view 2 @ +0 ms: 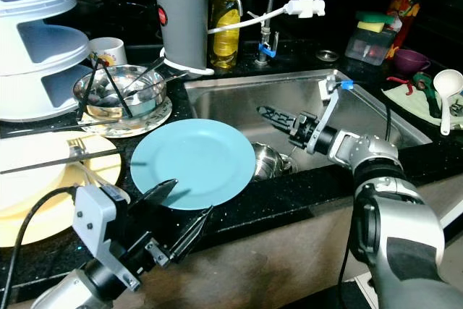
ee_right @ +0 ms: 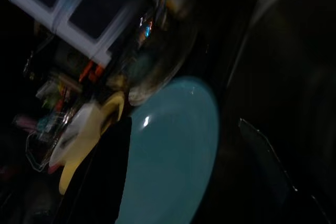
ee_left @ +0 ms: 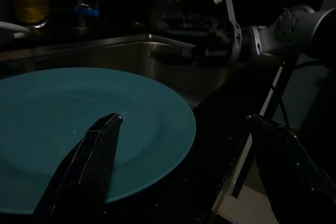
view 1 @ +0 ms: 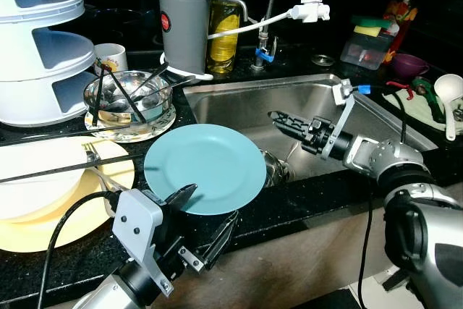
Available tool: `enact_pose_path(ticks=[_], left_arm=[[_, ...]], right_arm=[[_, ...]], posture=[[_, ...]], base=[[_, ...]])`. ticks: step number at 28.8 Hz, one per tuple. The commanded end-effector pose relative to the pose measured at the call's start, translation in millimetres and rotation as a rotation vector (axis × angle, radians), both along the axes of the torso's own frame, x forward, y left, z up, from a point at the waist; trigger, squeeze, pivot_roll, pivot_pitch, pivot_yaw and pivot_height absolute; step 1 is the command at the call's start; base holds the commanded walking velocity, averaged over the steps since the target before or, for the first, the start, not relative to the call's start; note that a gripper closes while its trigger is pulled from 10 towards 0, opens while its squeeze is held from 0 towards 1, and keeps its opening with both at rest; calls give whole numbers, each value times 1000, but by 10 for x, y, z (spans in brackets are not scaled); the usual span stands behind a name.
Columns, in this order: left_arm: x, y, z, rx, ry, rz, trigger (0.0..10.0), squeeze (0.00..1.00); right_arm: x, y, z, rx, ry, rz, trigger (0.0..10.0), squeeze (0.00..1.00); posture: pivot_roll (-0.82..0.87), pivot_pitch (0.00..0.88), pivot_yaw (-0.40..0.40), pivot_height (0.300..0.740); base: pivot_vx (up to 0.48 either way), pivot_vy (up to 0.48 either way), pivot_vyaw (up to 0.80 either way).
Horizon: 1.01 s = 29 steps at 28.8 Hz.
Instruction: Kitchen organization
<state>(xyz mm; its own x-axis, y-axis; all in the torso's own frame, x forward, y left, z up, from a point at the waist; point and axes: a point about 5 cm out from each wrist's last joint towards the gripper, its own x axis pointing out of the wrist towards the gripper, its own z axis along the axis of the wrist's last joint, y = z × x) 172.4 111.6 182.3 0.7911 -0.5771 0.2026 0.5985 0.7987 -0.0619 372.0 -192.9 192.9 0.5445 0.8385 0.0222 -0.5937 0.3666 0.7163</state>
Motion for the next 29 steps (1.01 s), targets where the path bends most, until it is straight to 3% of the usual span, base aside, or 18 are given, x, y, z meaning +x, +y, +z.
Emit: enact_pose_path(ticks=[1,5,18,19,20,21,29], left_arm=[[4,5,-22,-2,6,-3,10000,0],[-3,16,-24,1,6,-2,10000,0],[-13,-16,-30,0,4,0,10000,0],[-13,-21,-32,-1,5,2,10000,0],[-13,-24,-34,-2,6,3,10000,0],[-15,-28,-37,-2,6,4,10000,0],[-27,-20,-61,-6,14,11,10000,0]], right_arm=[[-52,81,-87,-44,52,74,10000,0],[-91,222,-183,-111,117,142,10000,0],[-149,363,-135,-142,156,240,10000,0],[-156,379,-148,-146,160,248,2510,0],[-160,389,-156,-148,163,253,2510,0],[-164,401,-170,-157,166,257,0,0],[-179,442,-209,-178,176,260,0,0]], posture=[[113,0,-110,740],[119,0,-111,740],[132,0,-125,740],[133,0,-127,740],[133,0,-127,740],[133,0,-130,740],[128,0,-131,740]], base=[[0,0,0],[0,0,0],[0,0,0],[0,0,0],[0,0,0],[0,0,0],[0,0,0]])
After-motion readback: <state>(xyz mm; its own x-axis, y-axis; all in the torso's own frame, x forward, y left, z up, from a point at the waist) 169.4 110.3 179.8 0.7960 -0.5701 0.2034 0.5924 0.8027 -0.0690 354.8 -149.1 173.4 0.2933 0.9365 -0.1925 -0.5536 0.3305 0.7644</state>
